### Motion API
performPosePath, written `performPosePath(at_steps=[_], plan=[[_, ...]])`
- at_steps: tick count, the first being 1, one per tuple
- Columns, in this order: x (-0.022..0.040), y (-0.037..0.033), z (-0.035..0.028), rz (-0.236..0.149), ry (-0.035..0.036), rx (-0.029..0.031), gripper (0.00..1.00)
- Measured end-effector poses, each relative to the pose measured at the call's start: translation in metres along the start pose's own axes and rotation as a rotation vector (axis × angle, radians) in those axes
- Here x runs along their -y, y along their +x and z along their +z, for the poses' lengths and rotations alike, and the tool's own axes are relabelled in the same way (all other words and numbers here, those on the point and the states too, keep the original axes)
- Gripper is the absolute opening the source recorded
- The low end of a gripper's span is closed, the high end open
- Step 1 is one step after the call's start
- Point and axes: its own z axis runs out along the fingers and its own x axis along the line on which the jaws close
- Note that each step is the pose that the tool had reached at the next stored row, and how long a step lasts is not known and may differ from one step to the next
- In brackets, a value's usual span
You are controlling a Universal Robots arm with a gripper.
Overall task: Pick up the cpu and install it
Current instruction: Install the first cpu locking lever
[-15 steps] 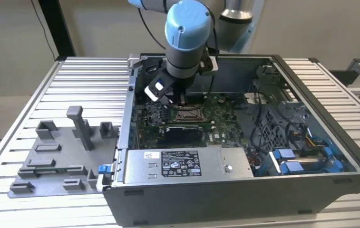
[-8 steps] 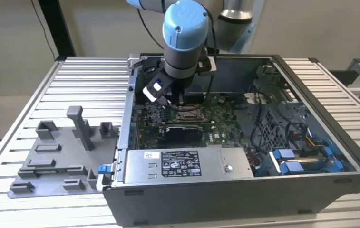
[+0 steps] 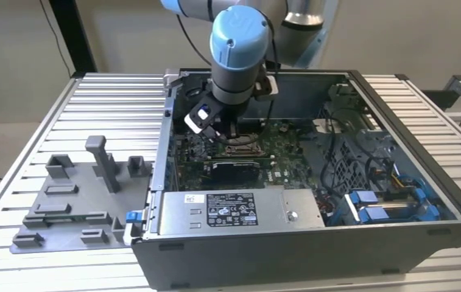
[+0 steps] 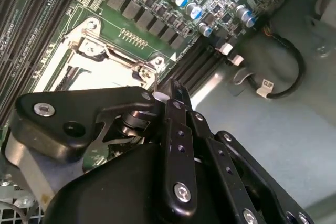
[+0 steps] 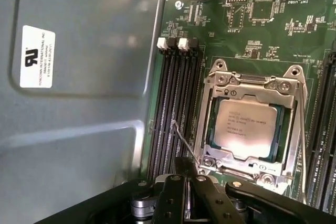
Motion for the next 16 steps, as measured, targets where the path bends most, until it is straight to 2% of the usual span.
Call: performPosePath(at_steps=[16], plan=[[-0.0156, -0.0044, 0.0096, -0.001, 0.0008, 0.0008, 0.00]])
